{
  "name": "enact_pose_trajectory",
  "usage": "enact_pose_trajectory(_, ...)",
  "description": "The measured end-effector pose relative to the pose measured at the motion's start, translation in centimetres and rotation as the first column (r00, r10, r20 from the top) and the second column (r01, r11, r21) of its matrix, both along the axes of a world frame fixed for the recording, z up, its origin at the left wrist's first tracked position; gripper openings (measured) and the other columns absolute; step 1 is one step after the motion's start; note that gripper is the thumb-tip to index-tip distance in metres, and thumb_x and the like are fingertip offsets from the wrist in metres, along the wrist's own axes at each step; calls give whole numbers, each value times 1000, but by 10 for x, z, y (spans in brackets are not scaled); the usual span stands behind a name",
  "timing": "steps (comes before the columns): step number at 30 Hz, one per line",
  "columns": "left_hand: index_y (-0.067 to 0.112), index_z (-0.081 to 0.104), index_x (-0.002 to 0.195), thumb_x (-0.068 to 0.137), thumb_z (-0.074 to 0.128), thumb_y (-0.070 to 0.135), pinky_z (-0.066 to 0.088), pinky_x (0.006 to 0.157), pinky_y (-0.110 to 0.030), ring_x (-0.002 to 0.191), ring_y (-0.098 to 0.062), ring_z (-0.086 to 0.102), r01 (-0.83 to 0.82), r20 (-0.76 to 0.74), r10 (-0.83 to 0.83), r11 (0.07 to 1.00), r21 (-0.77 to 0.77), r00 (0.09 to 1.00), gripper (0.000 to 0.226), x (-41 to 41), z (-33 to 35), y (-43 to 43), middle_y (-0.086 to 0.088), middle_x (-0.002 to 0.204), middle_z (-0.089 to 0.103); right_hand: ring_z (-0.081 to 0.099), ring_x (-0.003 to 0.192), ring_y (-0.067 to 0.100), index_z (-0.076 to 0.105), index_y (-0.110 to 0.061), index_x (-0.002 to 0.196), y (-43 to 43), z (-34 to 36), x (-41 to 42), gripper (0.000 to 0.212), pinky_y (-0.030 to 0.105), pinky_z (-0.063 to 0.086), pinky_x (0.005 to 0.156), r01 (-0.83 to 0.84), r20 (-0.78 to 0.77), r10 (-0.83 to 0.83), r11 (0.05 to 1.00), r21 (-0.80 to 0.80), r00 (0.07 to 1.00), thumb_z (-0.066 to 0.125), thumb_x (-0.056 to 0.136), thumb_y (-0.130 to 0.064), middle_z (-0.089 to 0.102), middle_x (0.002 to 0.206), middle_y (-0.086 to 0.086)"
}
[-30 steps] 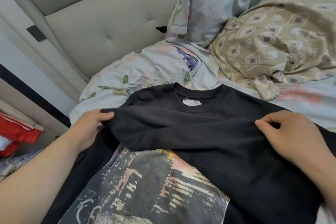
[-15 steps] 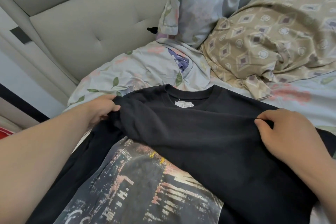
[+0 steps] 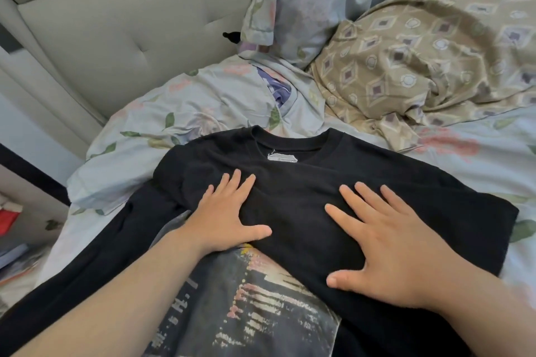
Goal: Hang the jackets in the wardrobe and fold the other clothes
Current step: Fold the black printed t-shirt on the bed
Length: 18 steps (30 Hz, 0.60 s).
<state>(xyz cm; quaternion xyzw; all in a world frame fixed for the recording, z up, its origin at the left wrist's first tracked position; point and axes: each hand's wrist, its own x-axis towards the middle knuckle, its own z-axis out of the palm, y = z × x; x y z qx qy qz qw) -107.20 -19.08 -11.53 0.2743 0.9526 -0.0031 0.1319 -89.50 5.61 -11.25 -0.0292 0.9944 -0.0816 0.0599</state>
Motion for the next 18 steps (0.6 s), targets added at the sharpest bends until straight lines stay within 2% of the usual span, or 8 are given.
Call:
enact_pose_trajectory(2,39,-18,152,51,46,90,0,122,-50,150,-19,-19,-72,26,72,997,-21,997,130,1,2,-1,4,163,-23,-36,144,18,-28,-33,144,4,-2,0,117,42,-23,117,-26,34,25,999,31,999,13,57,-99,-36,154,-3)
enact_pose_trajectory(6,40,-28,147,42,44,100,5,120,-56,151,-24,-18,-177,50,184,977,-118,982,141,14,-6,-11,1,161,-27,-40,141,17,-34,-32,139,1,-1,5,121,43,-23,117,-23,64,22,1000,20,998,19,53,-100,-41,151,1)
enact_pose_trajectory(9,38,-16,153,44,24,107,3,120,-52,152,-22,-10,-171,23,176,975,-142,984,135,3,0,-12,-5,165,-12,-36,143,15,-25,-33,150,-1,-3,4,120,42,-22,118,28,31,-27,1000,-5,999,7,55,-99,-36,156,0)
enact_pose_trajectory(11,39,-5,156,46,10,107,0,121,-47,152,-22,-8,-218,65,220,975,-32,973,130,-13,6,-6,-7,166,-5,-32,146,13,-18,-32,154,-1,-4,2,116,41,-20,120,78,-9,-78,997,-13,997,-8,58,-96,-30,160,-2)
enact_pose_trajectory(13,40,-4,156,51,17,104,-1,121,-47,152,-23,-11,-240,75,238,970,25,968,125,-23,2,1,-6,166,-9,-31,146,13,-21,-28,152,-1,-7,1,115,42,-19,120,96,-31,-95,995,2,995,-10,59,-95,-30,160,-3)
enact_pose_trajectory(15,39,-10,155,53,26,100,-2,121,-49,152,-25,-14,-218,47,217,976,4,975,124,-25,-7,5,-5,165,-14,-33,144,12,-26,-24,146,-1,-10,-1,115,42,-20,119,97,-35,-96,995,24,995,-8,59,-97,-31,159,-3)
enact_pose_trajectory(18,36,-10,156,55,23,97,-2,122,-50,152,-25,-13,-213,-3,213,977,12,977,122,-21,-8,5,-6,166,-12,-35,141,10,-29,-26,142,-2,-13,-2,112,41,-20,119,98,-41,-97,994,37,994,-7,58,-98,-30,159,-2)
